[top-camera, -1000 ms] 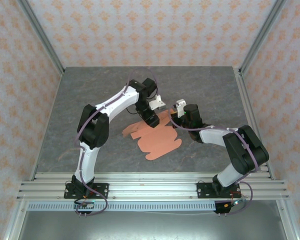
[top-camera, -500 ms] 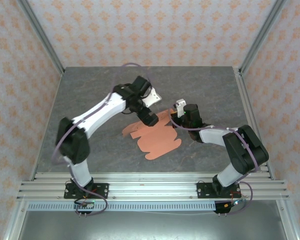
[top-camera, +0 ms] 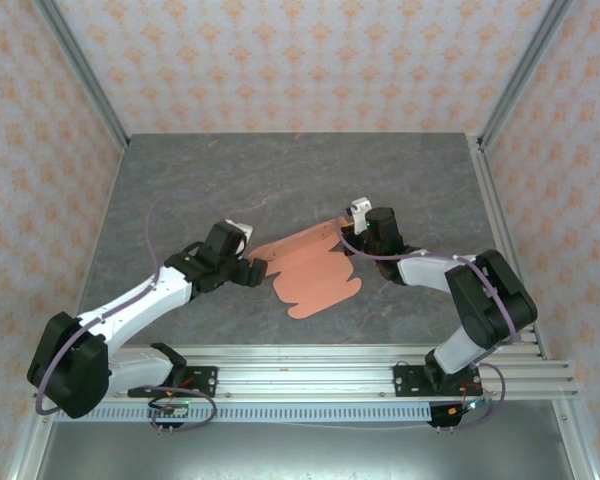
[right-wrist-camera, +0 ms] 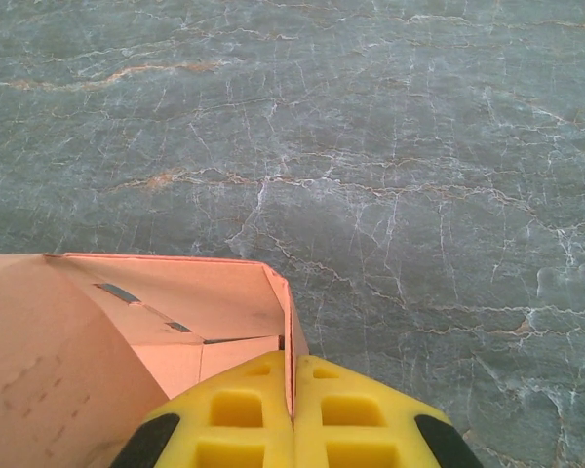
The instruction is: Fold the paper box
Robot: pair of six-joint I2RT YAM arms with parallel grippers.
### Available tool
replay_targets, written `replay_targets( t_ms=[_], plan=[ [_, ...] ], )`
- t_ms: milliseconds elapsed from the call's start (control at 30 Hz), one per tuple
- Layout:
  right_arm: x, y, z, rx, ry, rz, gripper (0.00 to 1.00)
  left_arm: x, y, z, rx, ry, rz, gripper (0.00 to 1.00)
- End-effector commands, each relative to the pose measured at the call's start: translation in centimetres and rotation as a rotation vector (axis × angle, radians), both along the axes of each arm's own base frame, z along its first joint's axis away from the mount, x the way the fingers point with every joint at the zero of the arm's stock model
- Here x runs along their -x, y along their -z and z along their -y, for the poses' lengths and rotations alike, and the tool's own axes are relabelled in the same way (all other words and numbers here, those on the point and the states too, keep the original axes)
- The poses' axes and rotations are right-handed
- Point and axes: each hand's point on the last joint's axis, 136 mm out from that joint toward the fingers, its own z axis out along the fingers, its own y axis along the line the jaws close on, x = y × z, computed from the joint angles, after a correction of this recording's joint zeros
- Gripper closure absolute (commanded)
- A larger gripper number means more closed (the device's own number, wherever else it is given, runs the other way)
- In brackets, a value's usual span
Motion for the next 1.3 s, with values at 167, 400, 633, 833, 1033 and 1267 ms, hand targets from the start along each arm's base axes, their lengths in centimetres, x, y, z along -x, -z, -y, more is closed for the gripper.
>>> replay_targets(
  t_ms=[167, 400, 633, 833, 1033, 1267],
  plan=[
    [0.2, 0.5, 0.1, 0.026, 0.012, -0.036, 1.00, -2.5, -0.4, -1.4, 0.117, -0.114, 0.152, 0.15],
    [0.0, 0.7, 0.1, 0.028, 0.017, -0.048, 1.00, -2.9, -1.1, 2.7, 0.241, 0.102, 0.204, 0.19],
    [0.3, 0.9, -0.3, 0.051, 0.021, -0.051, 1.00, -3.3, 0.6, 2.6, 0.254, 0.057, 0.188, 0.48],
    [0.6, 1.2, -0.8, 0.086, 0.047, -0.037, 1.00, -4.2, 0.2, 1.7, 0.231, -0.025, 0.271, 0.77],
    [1.1, 1.2, -1.4, 0.074, 0.135, -0.020, 1.00, -5.3, -1.6, 1.4, 0.223, -0.102, 0.403, 0.92],
    [2.0, 1.9, -1.7, 0.058, 0.262, -0.044, 1.00, -6.5, -1.2, 2.5, 0.252, -0.163, 0.439, 0.95]
  ],
)
